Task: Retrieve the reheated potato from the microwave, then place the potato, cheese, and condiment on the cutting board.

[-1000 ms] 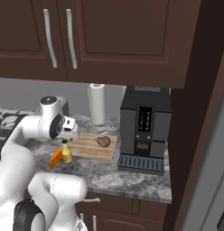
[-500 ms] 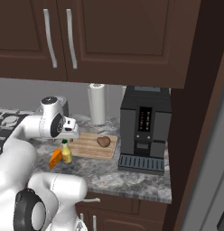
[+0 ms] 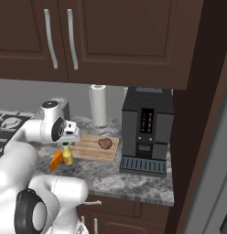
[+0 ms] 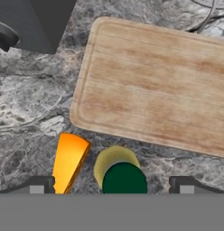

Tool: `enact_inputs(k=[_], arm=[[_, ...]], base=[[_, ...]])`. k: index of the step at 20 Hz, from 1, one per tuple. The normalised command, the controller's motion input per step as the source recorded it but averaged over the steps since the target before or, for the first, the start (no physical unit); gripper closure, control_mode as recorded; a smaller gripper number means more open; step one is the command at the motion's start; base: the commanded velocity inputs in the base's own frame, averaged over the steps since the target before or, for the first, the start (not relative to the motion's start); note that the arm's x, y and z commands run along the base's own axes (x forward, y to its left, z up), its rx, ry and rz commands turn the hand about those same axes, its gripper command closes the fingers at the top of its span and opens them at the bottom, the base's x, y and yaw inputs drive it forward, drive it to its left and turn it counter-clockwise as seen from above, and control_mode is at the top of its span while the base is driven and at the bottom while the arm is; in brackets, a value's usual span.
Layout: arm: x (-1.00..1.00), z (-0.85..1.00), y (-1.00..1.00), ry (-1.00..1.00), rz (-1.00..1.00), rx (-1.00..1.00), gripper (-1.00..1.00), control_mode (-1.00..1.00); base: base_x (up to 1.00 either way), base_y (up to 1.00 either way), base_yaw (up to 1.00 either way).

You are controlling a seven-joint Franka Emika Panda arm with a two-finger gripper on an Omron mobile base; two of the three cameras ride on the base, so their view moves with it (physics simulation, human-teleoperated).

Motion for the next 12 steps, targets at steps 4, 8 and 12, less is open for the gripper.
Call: enact_inputs(k=[4,8,12], arm=[[0.1,-0.13,-0.05,0.03,0.02,0.0,-1.0,-1.0],[0.12,-0.1,-0.08,0.06,0.02,0.0,-1.0,-1.0],[0.01,-0.01,-0.03,0.02,0.02,0.0,-1.0,-1.0]], base=[[0.0,0.0,0.0],[0.0,0.0,0.0],[0.0,0.0,0.0]])
